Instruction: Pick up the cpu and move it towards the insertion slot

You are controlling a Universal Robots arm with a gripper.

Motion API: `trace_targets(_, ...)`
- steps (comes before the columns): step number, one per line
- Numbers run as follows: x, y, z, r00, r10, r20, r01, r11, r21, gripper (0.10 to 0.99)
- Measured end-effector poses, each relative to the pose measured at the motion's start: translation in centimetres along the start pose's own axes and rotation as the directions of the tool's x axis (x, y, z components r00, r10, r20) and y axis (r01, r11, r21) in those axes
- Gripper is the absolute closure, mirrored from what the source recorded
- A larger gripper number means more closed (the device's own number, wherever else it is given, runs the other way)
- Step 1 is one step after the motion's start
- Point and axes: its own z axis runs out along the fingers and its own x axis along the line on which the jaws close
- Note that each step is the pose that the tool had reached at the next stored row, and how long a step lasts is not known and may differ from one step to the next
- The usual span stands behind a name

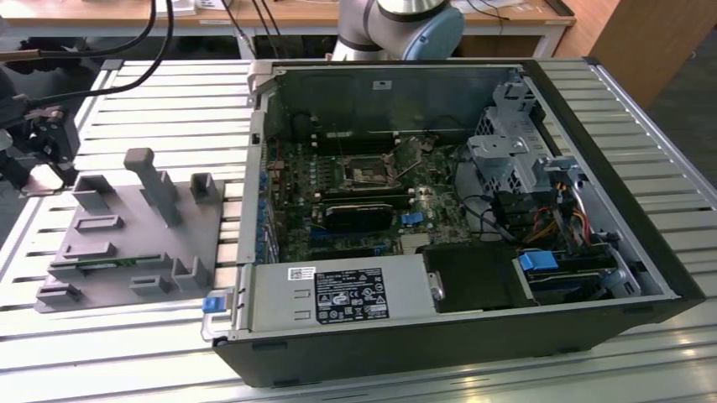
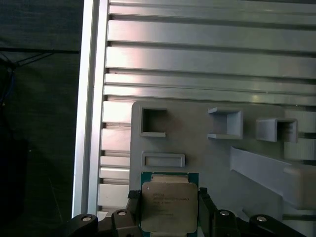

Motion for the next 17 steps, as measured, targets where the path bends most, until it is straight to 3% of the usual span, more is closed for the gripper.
trace_targets(17, 0.00, 0.04, -0.69, 1.0000, 0.000, 0.0003, 0.000, 1.0000, 0.000, 0.541)
